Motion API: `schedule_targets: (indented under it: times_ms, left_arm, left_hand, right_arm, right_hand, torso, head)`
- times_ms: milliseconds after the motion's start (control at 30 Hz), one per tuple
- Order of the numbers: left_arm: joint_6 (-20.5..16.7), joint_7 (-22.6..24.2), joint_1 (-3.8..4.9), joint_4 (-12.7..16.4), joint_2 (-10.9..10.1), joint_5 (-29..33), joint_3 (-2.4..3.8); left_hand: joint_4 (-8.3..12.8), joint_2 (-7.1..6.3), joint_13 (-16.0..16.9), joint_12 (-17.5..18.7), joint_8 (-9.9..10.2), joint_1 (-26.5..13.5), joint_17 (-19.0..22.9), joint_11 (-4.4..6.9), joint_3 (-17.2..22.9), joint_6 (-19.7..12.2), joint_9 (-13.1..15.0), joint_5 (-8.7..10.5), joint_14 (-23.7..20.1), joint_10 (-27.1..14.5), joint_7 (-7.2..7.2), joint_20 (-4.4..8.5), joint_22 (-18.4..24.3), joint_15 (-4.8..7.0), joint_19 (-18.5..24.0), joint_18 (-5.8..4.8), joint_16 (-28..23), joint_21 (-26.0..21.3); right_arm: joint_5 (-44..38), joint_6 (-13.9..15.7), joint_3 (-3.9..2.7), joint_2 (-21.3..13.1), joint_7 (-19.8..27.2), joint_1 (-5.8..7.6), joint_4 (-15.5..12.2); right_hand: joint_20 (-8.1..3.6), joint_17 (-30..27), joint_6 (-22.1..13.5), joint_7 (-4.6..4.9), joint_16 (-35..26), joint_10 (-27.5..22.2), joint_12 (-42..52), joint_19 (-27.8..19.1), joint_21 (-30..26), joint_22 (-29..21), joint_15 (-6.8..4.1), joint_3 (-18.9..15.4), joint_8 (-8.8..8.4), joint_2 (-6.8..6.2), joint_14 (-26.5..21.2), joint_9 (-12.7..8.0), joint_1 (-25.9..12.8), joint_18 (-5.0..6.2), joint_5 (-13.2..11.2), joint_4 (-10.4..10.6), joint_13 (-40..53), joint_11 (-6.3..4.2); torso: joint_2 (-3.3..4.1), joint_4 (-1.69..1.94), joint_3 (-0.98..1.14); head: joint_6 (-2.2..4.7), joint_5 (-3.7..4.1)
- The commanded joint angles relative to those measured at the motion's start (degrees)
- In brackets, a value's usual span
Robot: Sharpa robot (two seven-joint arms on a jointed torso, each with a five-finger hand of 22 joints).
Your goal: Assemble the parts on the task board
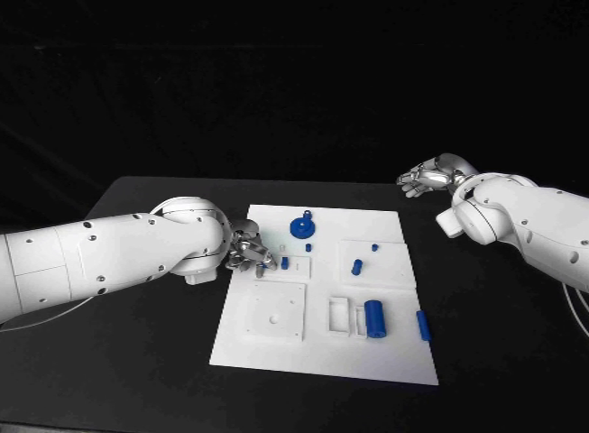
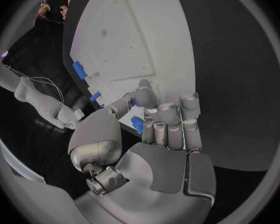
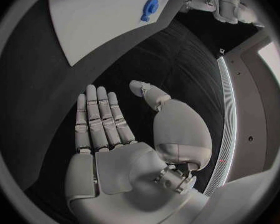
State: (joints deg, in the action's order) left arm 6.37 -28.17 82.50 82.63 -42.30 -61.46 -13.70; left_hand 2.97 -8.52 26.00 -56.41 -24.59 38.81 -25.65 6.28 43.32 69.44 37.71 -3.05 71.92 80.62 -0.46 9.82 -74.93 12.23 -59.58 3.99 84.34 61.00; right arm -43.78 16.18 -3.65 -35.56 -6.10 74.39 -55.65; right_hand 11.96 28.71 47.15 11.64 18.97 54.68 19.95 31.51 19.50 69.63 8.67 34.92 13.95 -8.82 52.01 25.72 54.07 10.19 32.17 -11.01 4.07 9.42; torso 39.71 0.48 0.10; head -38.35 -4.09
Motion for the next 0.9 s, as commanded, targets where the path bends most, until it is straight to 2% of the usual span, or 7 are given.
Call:
schedule_targets:
  times_ms: [33, 167, 233, 567, 800, 833, 900]
  left_arm:
    - [0.68, -0.39, -0.12, -0.14, 0.11, -0.19, -0.08]
    - [0.15, -0.27, -0.12, -0.65, 0.09, -0.34, -0.04]
    - [-0.57, -0.03, -0.12, -0.99, 0.13, -0.34, 0.0]
    - [-2.12, 0.6, -0.12, -1.88, 0.37, -0.27, 0.26]
    - [-2.56, 0.99, -0.11, -1.85, 0.16, 0.56, 0.61]
    - [-2.69, 1.01, -0.11, -1.78, 0.09, 0.74, 0.64]
    - [-2.72, 1.11, -0.1, -1.78, 0.05, 0.84, 0.67]
  left_hand:
    - [-0.61, -0.75, -0.07, 0.13, -0.41, -0.08, -0.08, 0.29, 0.09, -0.4, 0.07, 0.27, -0.41, -0.06, 0.09, 5.96, -0.53, -0.05, 0.0, 0.88, -0.18, 0.25]
    - [-2.28, -2.28, -0.09, 0.16, -0.57, -0.09, -0.09, 0.29, 0.29, -0.46, 0.13, 0.27, -0.39, -0.01, 0.08, 5.94, -0.45, -0.05, -0.08, 0.93, -0.19, 0.27]
    - [-0.92, -0.87, -0.01, 0.13, -0.77, -0.97, -0.2, 0.17, -4.57, -0.85, 0.35, 0.25, -0.6, -0.18, 0.17, 5.76, -0.7, -0.26, 0.34, 0.79, -0.08, 0.58]
    - [-2.31, -3.85, -0.05, 0.29, -0.87, -2.04, -0.15, 0.29, -6.88, -1.05, 0.39, 0.24, -0.8, -0.3, 0.08, 5.94, -0.44, 0.0, 0.72, 1.16, -0.26, 0.23]
    - [-4.0, -6.03, -0.08, 0.43, -0.95, -1.5, -0.12, 0.31, -6.88, -1.22, 0.45, 0.22, -0.86, -0.32, 0.07, 5.96, -0.28, 0.07, 0.66, 1.35, -0.38, 0.16]
    - [-4.12, -6.15, -0.09, 0.46, -0.95, -1.52, -0.11, 0.3, -7.02, -1.27, 0.45, 0.22, -0.88, -0.34, 0.09, 5.95, -0.27, 0.06, 0.68, 1.34, -0.41, 0.15]
    - [-2.77, -4.4, -0.05, 0.6, -1.05, -1.44, -0.12, 0.25, -11.23, -1.66, 0.63, 0.18, -1.16, -0.54, 0.08, 5.88, -0.31, 0.04, 1.31, 1.45, -0.49, 0.08]
  right_arm:
    - [-0.41, -0.68, -0.02, 0.01, 0.44, -0.04, 0.0]
    - [-0.41, -0.7, -0.02, 0.05, 0.44, -0.08, 0.08]
    - [-0.41, -0.71, -0.02, 0.08, 0.46, -0.11, 0.11]
    - [-0.41, -0.79, -0.02, 0.13, 0.48, -0.24, 0.16]
    - [-0.4, -0.86, -0.02, 0.14, 0.48, -0.26, 0.15]
    - [-0.4, -0.88, -0.02, 0.14, 0.48, -0.26, 0.15]
    - [-0.4, -0.89, -0.02, 0.17, 0.48, -0.26, 0.15]
  right_hand:
    - [0.33, -0.09, -0.31, 0.03, -0.2, -0.28, 0.28, -0.2, -0.33, 0.1, -0.01, -0.21, 0.39, 0.17, -0.27, -0.07, -0.53, 0.56, 0.39, -0.02, -0.06, -0.04]
    - [0.33, -0.1, -0.31, 0.03, -0.2, -0.28, 0.28, -0.2, -0.34, 0.11, -0.01, -0.21, 0.39, 0.16, -0.27, -0.08, -0.54, 0.57, 0.39, -0.03, -0.07, -0.04]
    - [0.33, -0.1, -0.31, 0.03, -0.2, -0.28, 0.28, -0.2, -0.34, 0.11, -0.01, -0.22, 0.4, 0.16, -0.28, -0.08, -0.54, 0.57, 0.39, -0.03, -0.07, -0.04]
    - [0.34, -0.1, -0.33, 0.03, -0.2, -0.29, 0.29, -0.2, -0.36, 0.13, -0.01, -0.24, 0.41, 0.16, -0.28, -0.1, -0.55, 0.58, 0.4, -0.05, -0.07, -0.04]
    - [0.35, -0.11, -0.33, 0.03, -0.19, -0.3, 0.3, -0.2, -0.37, 0.15, -0.01, -0.25, 0.42, 0.17, -0.28, -0.12, -0.55, 0.59, 0.4, -0.06, -0.07, -0.04]
    - [0.35, -0.11, -0.33, 0.03, -0.19, -0.3, 0.3, -0.2, -0.37, 0.15, -0.01, -0.25, 0.42, 0.17, -0.29, -0.12, -0.55, 0.59, 0.4, -0.06, -0.07, -0.04]
    - [0.35, -0.11, -0.34, 0.03, -0.19, -0.3, 0.3, -0.2, -0.38, 0.15, -0.01, -0.26, 0.42, 0.17, -0.29, -0.12, -0.55, 0.59, 0.4, -0.07, -0.07, -0.04]
  torso:
    - [-0.01, 0.02, 0.01]
    - [-0.01, -0.07, 0.02]
    - [0.02, -0.08, 0.0]
    - [0.05, -0.15, 0.03]
    - [0.01, 0.09, -0.01]
    - [0.0, 0.11, -0.01]
    - [-0.03, 0.12, 0.01]
  head:
    - [0.0, -0.01]
    - [0.1, -0.05]
    - [0.09, -0.04]
    - [0.2, 0.22]
    - [0.07, 0.39]
    - [0.05, 0.41]
    - [0.07, 0.37]
